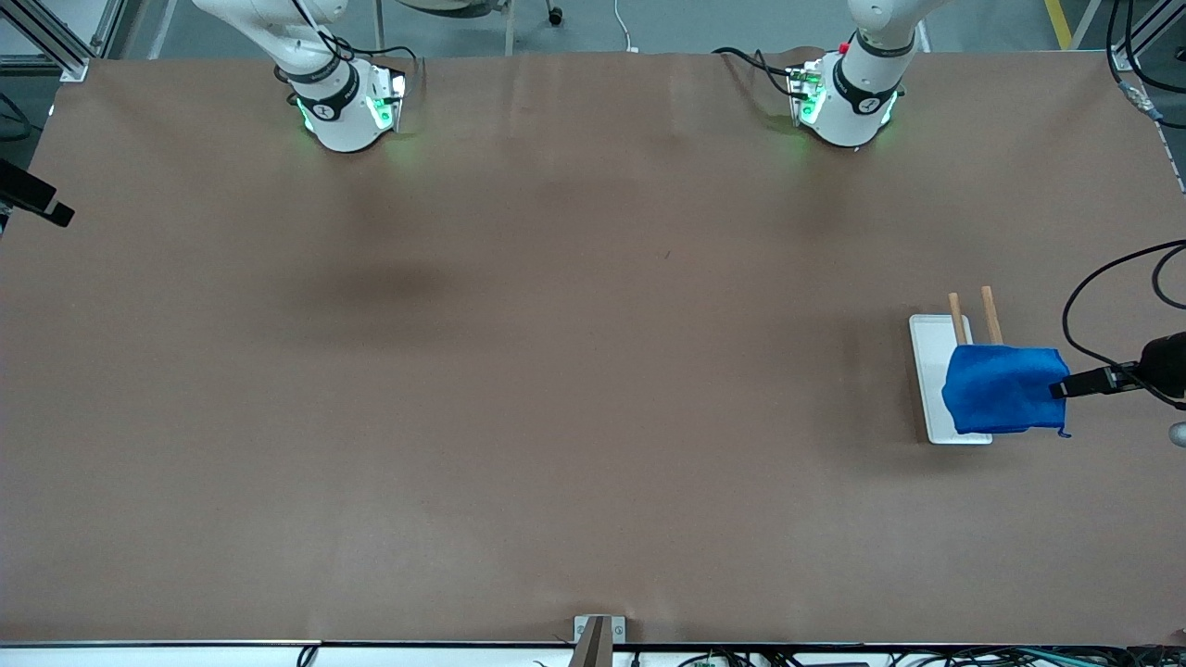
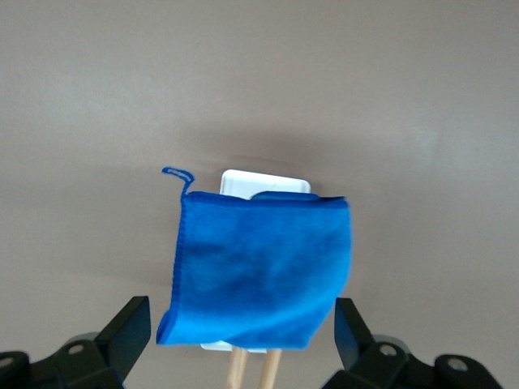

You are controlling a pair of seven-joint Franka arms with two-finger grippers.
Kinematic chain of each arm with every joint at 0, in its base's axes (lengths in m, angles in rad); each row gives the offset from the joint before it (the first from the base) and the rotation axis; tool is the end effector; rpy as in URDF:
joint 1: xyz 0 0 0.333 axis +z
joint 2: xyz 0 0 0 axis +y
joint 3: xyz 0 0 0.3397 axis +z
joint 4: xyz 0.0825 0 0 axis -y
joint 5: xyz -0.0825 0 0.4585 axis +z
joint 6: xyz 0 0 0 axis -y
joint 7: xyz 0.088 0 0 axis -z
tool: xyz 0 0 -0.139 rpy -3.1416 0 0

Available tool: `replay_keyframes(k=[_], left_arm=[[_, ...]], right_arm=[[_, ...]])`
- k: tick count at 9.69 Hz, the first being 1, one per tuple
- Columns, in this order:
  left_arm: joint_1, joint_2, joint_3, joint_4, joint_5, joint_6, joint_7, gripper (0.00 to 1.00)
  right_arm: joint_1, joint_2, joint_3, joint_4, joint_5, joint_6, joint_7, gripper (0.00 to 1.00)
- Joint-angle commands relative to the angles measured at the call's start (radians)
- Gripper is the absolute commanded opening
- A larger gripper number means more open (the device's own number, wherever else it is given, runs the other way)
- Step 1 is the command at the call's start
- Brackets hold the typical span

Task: Right arm passes towel to left arm to hang
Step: 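Open the left gripper and draw it back from the draped towel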

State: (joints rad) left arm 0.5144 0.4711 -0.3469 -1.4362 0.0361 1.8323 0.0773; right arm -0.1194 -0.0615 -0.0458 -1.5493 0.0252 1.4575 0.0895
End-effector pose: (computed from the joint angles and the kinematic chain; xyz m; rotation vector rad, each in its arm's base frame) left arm 0.7452 0.1675 0.3968 3.0105 0.1678 -0.0489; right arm 0.5877 -0.0951 0.6558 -3.0876 0.3913 0.0456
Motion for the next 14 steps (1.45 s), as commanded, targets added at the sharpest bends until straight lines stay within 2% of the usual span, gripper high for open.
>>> replay_keyframes(k=[1,3,5,6,7,8,12,13,14], left_arm=[[-0.008,-0.044,-0.033,0.01,0.051,-0.031,0.015,1.0],[-0.007,-0.104,-0.041,0.019,0.1,-0.033,0.233,1.0],[-0.008,-0.13,-0.067,0.051,0.027,-0.085,0.259,1.0],[-0.007,-0.141,-0.07,0.056,-0.029,-0.153,0.231,1.0],[-0.01,-0.166,-0.073,0.085,-0.031,-0.244,0.163,1.0],[-0.013,-0.21,-0.08,0.095,-0.022,-0.281,0.056,1.0],[-0.031,-0.305,-0.184,0.099,0.027,-0.359,-0.114,1.0],[-0.031,-0.316,-0.191,0.097,0.018,-0.372,-0.119,1.0],[-0.08,-0.333,-0.175,0.091,0.011,-0.372,-0.149,1.0]], right_arm=[[-0.005,0.005,0.004,0.017,-0.015,-0.014,-0.005,1.0],[-0.005,0.005,0.003,0.015,-0.015,-0.013,-0.005,1.0],[-0.002,0.006,0.0,0.017,-0.013,-0.013,-0.005,1.0],[-0.002,0.005,0.0,0.017,-0.013,-0.013,-0.007,1.0],[-0.005,0.006,0.0,0.017,-0.013,-0.014,-0.007,1.0],[-0.005,0.006,0.0,0.017,-0.014,-0.014,-0.007,1.0],[-0.005,0.006,0.0,0.017,-0.013,-0.014,-0.007,1.0],[-0.005,0.005,0.0,0.017,-0.013,-0.016,-0.007,1.0],[-0.005,0.005,0.0,0.018,-0.013,-0.017,-0.008,1.0]])
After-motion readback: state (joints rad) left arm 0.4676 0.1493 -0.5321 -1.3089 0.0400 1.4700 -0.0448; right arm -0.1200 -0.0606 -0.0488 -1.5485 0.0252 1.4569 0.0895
